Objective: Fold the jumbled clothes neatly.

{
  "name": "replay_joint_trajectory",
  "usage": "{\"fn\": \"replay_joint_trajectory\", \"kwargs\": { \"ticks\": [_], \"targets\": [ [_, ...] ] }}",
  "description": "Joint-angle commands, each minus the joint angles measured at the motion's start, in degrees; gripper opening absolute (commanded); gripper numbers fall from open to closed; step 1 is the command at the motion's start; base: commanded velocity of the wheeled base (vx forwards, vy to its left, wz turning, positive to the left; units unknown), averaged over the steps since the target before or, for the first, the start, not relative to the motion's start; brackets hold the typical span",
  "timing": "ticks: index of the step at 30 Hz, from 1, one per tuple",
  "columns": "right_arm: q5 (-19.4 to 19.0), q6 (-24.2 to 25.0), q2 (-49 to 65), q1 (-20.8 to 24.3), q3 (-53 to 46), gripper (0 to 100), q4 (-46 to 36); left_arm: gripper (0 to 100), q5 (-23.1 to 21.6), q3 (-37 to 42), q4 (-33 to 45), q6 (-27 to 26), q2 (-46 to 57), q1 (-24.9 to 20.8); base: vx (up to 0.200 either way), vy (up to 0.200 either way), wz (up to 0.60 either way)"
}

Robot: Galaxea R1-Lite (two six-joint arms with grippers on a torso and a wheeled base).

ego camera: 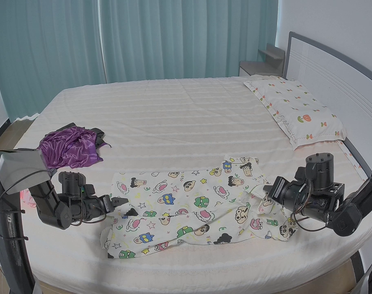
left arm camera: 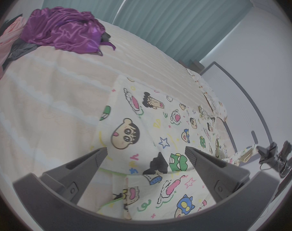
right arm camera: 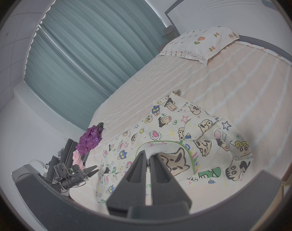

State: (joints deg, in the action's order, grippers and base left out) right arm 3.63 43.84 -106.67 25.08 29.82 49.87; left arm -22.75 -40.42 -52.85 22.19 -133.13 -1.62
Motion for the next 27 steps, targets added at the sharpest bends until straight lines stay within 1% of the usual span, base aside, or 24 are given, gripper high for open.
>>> {"fn": "replay_joint_trajectory", "kwargs": {
  "ticks": [1,5,11,15,22,24,27],
  "targets": [
    [-0.38,0.02,1.37,-0.12,-0.29,0,0.05,100,-0.19,-1.24,0.02,-1.71,-2.04,-1.1,0.0,0.0,0.0],
    [-0.38,0.02,1.2,-0.2,-0.37,0,0.05,100,-2.48,-1.85,0.38,-2.06,-2.13,-1.54,0.0,0.0,0.0],
    [-0.38,0.02,0.94,-0.2,-0.37,0,0.05,100,-3.88,-1.85,3.8,-2.94,-1.78,-1.54,0.0,0.0,0.0],
    [-0.38,0.02,0.58,-0.2,-0.37,0,0.05,100,-5.9,-1.15,3.72,-3.03,-1.51,-1.81,0.0,0.0,0.0],
    [-0.47,0.02,-0.03,-0.91,-0.29,0,0.05,100,-6.34,0.26,3.98,-3.11,-0.02,-2.33,0.0,0.0,0.0],
    [-0.47,0.02,-0.47,-1.26,-0.29,0,0.05,100,-7.93,1.84,4.07,-3.2,1.3,-2.25,0.0,0.0,0.0],
    [-1.0,0.02,-0.65,-1.35,-0.2,0,0.05,100,-8.01,2.19,4.07,-3.91,1.21,-1.98,0.0,0.0,0.0]
  ]
}}
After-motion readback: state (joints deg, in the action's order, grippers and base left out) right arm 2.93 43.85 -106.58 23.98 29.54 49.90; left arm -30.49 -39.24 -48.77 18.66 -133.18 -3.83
